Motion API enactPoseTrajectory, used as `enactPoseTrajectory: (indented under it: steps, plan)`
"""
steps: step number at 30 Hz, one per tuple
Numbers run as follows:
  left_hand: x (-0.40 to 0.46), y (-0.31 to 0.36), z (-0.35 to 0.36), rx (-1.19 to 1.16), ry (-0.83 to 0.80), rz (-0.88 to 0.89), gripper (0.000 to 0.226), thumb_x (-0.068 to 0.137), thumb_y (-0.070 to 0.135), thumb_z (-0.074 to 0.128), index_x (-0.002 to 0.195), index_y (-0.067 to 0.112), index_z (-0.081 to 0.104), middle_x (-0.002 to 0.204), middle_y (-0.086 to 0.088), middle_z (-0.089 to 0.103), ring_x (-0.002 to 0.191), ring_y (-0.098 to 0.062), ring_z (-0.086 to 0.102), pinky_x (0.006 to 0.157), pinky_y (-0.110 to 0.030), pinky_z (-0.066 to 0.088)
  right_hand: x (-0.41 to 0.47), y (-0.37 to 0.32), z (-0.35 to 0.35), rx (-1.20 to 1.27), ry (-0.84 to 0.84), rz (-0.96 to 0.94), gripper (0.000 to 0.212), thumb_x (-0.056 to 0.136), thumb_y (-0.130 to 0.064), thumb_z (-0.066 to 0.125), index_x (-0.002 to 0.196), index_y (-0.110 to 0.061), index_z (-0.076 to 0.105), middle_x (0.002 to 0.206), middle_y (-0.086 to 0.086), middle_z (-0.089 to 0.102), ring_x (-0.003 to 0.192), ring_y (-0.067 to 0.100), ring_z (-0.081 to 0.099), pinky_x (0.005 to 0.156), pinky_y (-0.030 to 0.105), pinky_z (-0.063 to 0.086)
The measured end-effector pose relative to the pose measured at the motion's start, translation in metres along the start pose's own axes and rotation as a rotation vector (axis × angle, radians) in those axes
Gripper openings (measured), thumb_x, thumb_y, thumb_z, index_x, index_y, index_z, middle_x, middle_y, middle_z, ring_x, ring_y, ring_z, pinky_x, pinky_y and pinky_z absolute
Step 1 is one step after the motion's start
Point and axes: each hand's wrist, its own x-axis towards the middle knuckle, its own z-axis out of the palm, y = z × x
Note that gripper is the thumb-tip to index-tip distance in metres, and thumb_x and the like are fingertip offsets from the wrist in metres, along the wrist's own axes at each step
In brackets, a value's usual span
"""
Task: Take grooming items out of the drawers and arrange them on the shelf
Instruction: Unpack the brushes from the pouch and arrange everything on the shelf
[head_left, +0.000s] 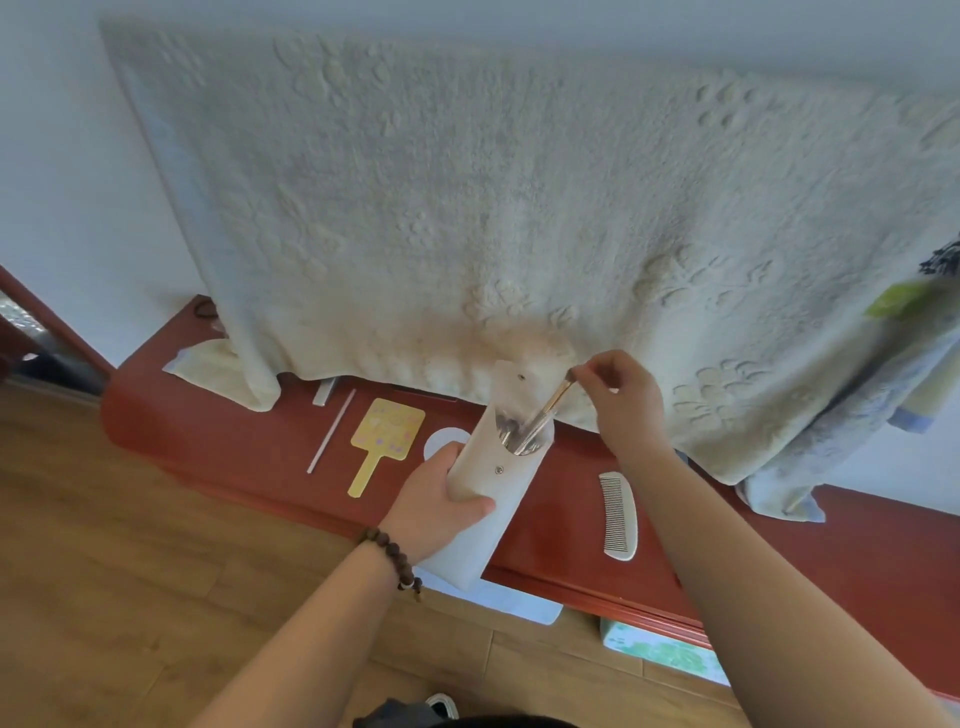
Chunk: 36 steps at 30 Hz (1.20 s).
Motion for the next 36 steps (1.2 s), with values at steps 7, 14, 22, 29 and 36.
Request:
enactPoseTrajectory:
  steps: [7,14,22,29,36]
  plan:
    - [0.001,-0.007,0.005,0.002,0.065,-0.021,0.034,0.078,0.020,0.071,0.107,0.025,0.053,0.096,0.010,0.063,0.088,-0.008,0.062,0.075,-0.031,0.055,-0.036,0.020,0.017,0.014,-0.252,0.193,0.022,0.079,-0.029,0.074,0.096,-0.017,0.066,0.087,0.003,0.063,0.077,0.012,0.055,0.065,0.016,0.041]
    - [0.000,-0.013,0.023,0.129,-0.027,-0.009,0.034,0.079,0.022,0.068,0.107,0.025,0.049,0.094,0.011,0.060,0.085,-0.006,0.060,0.070,-0.027,0.052,-0.041,0.024,0.017,0.026,-0.132,0.220,0.016,0.083,-0.023,0.070,0.081,-0.008,0.064,0.069,0.002,0.057,0.062,0.015,0.050,0.061,0.026,0.040]
    - [-0.004,-0.037,0.023,0.138,0.058,-0.120,0.033,0.078,0.020,0.068,0.106,0.020,0.051,0.095,0.004,0.062,0.085,-0.011,0.061,0.070,-0.031,0.053,-0.023,0.056,-0.025,-0.046,-0.178,0.307,0.007,0.083,-0.011,0.070,0.087,-0.007,0.066,0.072,0.009,0.070,0.058,0.020,0.067,0.058,0.027,0.055]
    - [-0.001,-0.037,0.023,0.096,0.091,-0.159,0.036,0.080,0.020,0.070,0.111,0.021,0.050,0.100,0.006,0.061,0.090,-0.011,0.061,0.068,-0.026,0.051,-0.035,0.111,-0.011,-0.323,-0.318,0.524,0.017,0.075,-0.017,0.079,0.080,-0.007,0.067,0.066,0.010,0.071,0.058,0.021,0.070,0.061,0.037,0.061]
    - [-0.004,-0.037,0.028,0.092,0.073,-0.169,0.038,0.080,0.019,0.070,0.112,0.023,0.049,0.100,0.007,0.061,0.089,-0.008,0.060,0.065,-0.022,0.049,-0.033,0.122,0.002,-0.427,-0.246,0.560,0.034,0.075,-0.023,0.078,0.060,-0.016,0.048,0.071,0.009,0.071,0.061,0.023,0.070,0.059,0.034,0.057]
